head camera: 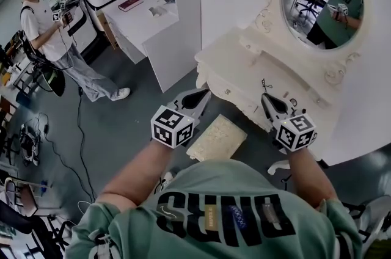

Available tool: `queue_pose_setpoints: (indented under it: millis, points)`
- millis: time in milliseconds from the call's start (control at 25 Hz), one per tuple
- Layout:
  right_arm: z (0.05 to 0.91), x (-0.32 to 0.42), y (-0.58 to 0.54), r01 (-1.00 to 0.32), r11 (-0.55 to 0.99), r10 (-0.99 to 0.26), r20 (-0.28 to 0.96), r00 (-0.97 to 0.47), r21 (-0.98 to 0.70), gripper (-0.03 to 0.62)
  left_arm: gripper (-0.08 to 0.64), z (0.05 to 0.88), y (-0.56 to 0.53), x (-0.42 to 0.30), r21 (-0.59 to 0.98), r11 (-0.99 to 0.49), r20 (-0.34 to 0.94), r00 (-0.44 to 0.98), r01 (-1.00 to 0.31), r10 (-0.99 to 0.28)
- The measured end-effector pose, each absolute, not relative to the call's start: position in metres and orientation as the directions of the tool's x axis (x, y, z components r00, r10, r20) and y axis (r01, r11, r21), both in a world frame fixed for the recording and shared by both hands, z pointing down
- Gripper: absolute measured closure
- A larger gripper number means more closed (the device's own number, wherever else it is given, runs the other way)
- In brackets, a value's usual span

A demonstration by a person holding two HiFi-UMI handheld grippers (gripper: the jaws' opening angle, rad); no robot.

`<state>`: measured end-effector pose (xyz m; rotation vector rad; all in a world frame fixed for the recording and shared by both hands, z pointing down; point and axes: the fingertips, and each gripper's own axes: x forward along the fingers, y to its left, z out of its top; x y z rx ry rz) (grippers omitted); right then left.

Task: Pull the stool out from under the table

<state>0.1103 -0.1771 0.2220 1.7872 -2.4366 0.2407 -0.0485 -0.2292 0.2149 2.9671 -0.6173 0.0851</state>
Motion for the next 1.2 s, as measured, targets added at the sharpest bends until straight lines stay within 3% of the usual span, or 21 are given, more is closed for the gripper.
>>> queue_pose_setpoints:
  millis: [1200]
  points:
    - [0.221,0.102,-0.168,-0.95,0.31,-0.934,0.182,-0.309,-0.021,0.598,0.551,0.216,-0.218,-0.049,0.111,-0.917,0.084,0.923,-0.384,-0.376]
